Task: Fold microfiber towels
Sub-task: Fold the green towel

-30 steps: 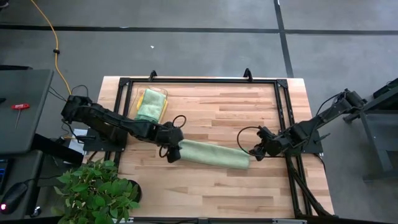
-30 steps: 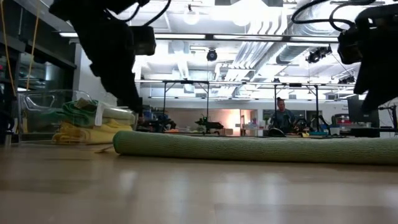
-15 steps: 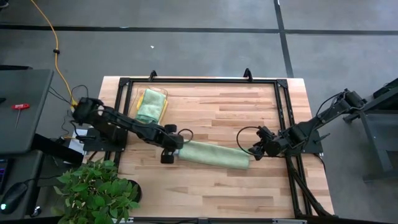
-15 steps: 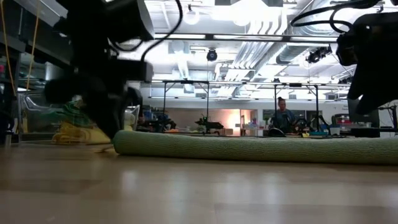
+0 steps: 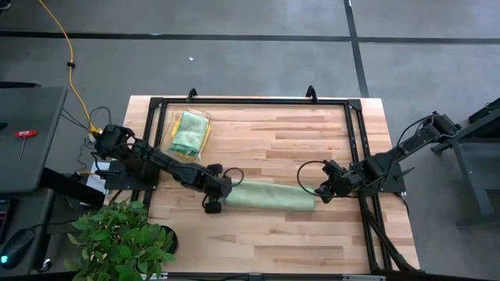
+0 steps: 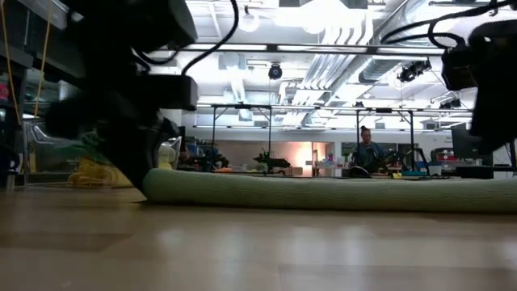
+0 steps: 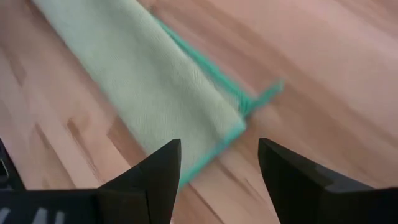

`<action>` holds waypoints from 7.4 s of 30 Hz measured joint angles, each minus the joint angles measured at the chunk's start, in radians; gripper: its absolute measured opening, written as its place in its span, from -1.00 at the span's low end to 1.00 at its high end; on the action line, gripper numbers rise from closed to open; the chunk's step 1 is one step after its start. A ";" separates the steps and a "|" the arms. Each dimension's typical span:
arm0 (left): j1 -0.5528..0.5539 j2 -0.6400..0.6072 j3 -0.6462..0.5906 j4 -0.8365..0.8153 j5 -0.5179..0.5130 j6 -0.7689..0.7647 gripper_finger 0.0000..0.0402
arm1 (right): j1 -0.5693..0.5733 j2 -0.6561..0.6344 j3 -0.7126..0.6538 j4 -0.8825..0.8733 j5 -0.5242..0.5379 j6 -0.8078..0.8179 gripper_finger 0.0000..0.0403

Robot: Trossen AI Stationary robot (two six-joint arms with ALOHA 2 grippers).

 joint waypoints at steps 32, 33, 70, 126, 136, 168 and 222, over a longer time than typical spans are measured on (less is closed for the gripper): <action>-0.059 0.025 0.000 0.023 -0.040 -0.034 -1.00 | -0.048 0.028 -0.330 0.565 -0.120 0.377 0.02; -0.059 0.025 0.000 0.023 -0.040 -0.038 -1.00 | -0.048 0.034 -0.330 0.573 -0.120 0.382 0.02; -0.004 0.094 0.083 0.257 0.001 -0.010 -1.00 | -0.112 0.098 0.182 -0.133 -0.201 0.250 -0.98; 0.027 0.271 0.287 0.199 0.030 0.072 -1.00 | -0.235 0.728 0.296 0.798 -0.255 0.184 -0.97; 0.027 0.270 0.287 0.197 0.030 0.058 -1.00 | -0.243 0.727 0.296 0.874 -0.285 0.112 -0.23; 0.013 -0.016 0.290 0.129 -0.103 0.068 -1.00 | -0.325 0.425 0.281 0.298 -0.305 -0.389 0.24; 0.099 0.079 0.282 -0.022 -0.090 0.346 -1.00 | -0.239 0.606 0.187 0.432 -0.184 -0.417 0.24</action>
